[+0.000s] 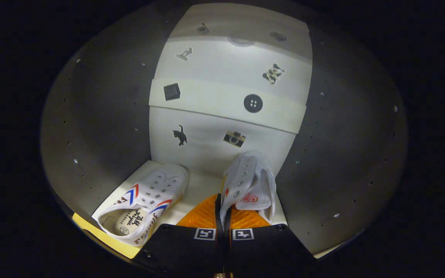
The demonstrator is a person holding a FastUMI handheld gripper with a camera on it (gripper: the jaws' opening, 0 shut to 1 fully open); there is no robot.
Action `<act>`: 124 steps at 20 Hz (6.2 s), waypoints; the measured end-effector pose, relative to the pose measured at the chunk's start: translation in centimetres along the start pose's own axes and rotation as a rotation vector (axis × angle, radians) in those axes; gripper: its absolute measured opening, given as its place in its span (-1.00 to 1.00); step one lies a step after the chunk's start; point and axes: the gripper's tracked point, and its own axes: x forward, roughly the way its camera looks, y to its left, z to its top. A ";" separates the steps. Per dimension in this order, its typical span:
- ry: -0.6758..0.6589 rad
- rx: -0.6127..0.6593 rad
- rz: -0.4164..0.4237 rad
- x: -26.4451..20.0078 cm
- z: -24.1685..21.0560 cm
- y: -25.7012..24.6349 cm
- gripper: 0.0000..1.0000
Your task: Open the shoe cabinet door, grab the shoes and put them into the shoe cabinet, then close the shoe cabinet door.
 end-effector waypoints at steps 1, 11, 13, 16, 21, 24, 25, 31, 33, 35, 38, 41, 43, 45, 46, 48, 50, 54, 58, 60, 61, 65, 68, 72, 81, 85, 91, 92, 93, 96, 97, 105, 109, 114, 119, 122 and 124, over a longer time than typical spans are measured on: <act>0.016 0.015 0.009 0.6 -0.5 0.1 -0.97; 0.042 0.030 0.065 1.4 -2.1 2.5 -0.52; 0.012 0.022 0.071 -0.4 -1.8 3.3 -0.02; -0.052 0.025 0.033 -4.6 -1.2 3.3 0.72; -0.149 0.082 0.031 -13.4 -1.1 2.8 0.96; -0.217 0.136 0.073 -19.7 -1.2 3.6 0.96; -0.239 0.135 0.080 -21.9 -1.4 3.8 0.96; -0.287 0.166 0.121 -34.9 -7.0 5.3 0.95; -0.294 0.152 0.129 -38.2 -8.9 5.4 0.95; -0.310 0.161 0.092 -41.6 -10.5 4.0 0.95; -0.370 0.188 0.026 -46.2 -11.6 1.6 0.95; -0.400 0.179 -0.064 -49.7 -12.5 -2.1 0.95; -0.418 0.179 -0.136 -51.8 -12.8 -5.0 0.95; -0.440 0.189 -0.178 -52.4 -12.4 -7.0 0.95; -0.444 0.192 -0.204 -52.4 -12.3 -8.2 0.95; -0.449 0.189 -0.243 -52.6 -12.3 -10.5 0.95; -0.444 0.165 -0.246 -52.4 -12.3 -12.5 0.95; -0.422 0.081 -0.232 -51.9 -12.5 -17.5 0.95; -0.438 0.110 -0.220 -50.3 -13.7 -22.2 0.95; -0.427 0.124 -0.195 -48.3 -14.6 -23.8 0.95; -0.416 0.130 -0.178 -47.4 -15.0 -24.5 0.95; -0.417 0.167 -0.087 -45.0 -14.1 -25.5 0.95; -0.418 0.163 -0.008 -43.2 -13.3 -25.0 0.95; -0.378 0.173 0.100 -41.8 -12.9 -22.5 0.95; -0.366 0.171 0.055 -43.3 -12.0 -19.1 0.85; -0.350 0.199 0.028 -43.5 -11.6 -15.4 0.86; -0.342 0.213 -0.003 -43.8 -10.4 -7.7 0.86; -0.342 0.204 -0.002 -43.7 -9.9 -6.7 0.85; -0.348 0.195 0.003 -43.5 -9.4 -5.7 0.86; -0.377 0.140 0.008 -43.1 -7.4 -3.1 0.86; -0.386 0.126 0.008 -42.8 -7.1 -2.3 0.86; -0.488 0.069 0.058 -35.6 0.7 2.2 0.91; -0.483 0.090 0.065 -33.6 2.1 2.6 0.83; -0.447 0.150 0.085 -34.9 0.0 1.3 0.93; -0.451 0.173 0.130 -38.0 -3.2 -0.3 0.93; -0.441 0.149 0.083 -38.6 -4.9 -2.3 0.93; -0.430 0.160 0.080 -39.2 -5.8 -3.0 0.93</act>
